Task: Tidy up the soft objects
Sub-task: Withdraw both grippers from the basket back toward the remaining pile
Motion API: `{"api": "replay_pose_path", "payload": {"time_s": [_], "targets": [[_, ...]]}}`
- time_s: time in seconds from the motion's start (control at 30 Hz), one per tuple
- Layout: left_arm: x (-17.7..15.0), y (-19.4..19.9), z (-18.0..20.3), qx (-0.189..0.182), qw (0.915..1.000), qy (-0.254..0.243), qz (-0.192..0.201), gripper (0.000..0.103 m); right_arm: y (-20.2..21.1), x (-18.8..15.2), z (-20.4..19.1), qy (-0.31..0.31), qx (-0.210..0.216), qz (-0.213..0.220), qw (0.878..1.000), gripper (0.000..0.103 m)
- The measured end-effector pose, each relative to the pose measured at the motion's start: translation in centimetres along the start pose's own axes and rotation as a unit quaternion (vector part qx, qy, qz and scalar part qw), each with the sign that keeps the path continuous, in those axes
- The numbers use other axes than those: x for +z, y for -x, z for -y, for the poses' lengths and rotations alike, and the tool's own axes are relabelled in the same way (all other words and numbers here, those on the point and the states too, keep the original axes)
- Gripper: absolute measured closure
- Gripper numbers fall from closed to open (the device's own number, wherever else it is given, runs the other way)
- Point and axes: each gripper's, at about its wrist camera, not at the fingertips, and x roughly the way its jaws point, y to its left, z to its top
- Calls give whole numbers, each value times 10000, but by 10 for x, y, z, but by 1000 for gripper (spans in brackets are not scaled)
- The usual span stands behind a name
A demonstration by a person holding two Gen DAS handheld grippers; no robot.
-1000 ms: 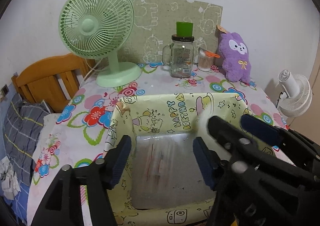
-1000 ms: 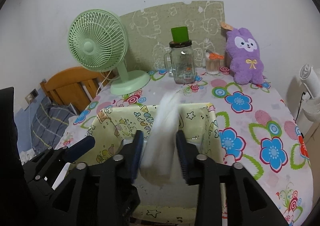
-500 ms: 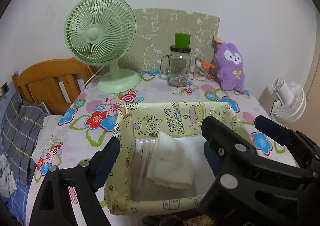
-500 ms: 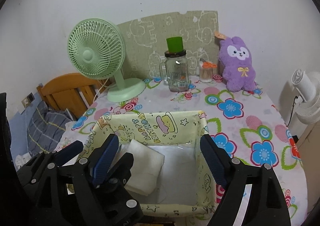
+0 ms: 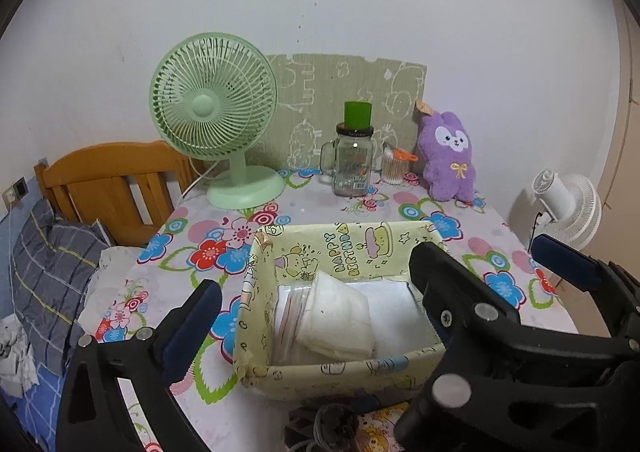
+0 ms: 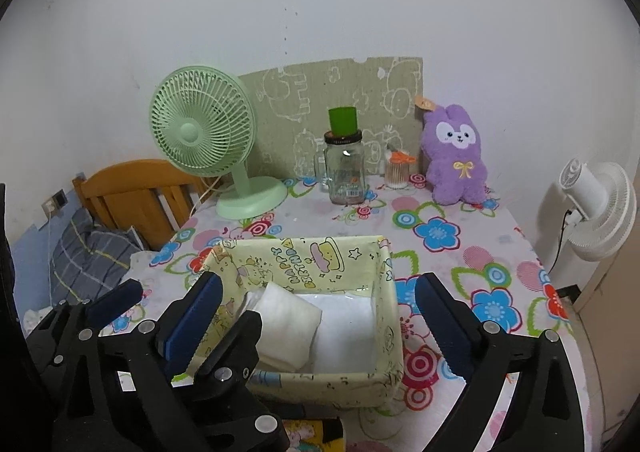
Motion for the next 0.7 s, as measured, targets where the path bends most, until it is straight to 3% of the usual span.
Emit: {"api": "replay_pose_path", "payload": {"time_s": [0.7], "targets": [[-24,55,4,-21,9996,31,291,0,62,-18,-12,275,-16,187,9994,0]]}}
